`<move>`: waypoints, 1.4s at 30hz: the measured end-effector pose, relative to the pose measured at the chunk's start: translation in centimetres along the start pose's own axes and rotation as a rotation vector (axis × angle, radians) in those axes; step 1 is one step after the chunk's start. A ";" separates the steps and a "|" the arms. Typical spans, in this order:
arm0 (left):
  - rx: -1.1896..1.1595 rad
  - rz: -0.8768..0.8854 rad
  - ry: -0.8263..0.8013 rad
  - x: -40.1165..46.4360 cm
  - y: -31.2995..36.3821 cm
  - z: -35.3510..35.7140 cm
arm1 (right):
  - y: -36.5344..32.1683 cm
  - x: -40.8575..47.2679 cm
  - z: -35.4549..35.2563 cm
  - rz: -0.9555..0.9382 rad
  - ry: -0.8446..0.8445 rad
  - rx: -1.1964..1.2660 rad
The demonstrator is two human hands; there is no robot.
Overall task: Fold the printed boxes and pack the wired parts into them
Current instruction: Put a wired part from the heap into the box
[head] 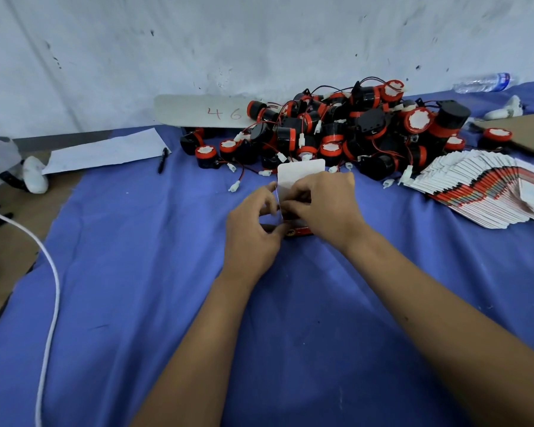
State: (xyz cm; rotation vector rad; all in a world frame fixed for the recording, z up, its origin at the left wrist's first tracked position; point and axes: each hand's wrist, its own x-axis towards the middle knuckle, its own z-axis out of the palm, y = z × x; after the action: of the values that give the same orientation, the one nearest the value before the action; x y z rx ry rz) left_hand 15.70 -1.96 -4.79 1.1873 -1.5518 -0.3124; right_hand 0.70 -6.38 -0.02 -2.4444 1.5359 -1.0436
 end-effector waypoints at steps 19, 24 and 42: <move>-0.190 -0.228 -0.168 0.3 -0.3 -0.1 | 1.1 -1.1 -1.2 -0.182 -0.278 -0.228; -0.184 -0.198 -0.168 0.3 0.0 0.0 | 0.8 -1.1 -1.0 -0.159 -0.276 -0.145; 0.137 -0.005 -0.118 0.3 0.0 0.2 | 3.6 -3.3 0.2 0.026 0.132 0.285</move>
State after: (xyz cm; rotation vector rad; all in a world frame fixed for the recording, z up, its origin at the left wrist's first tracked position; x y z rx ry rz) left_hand 15.58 -2.25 -4.67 1.2981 -1.6951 -0.2873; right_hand -2.86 -5.55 -3.22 -2.1977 1.3393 -1.3389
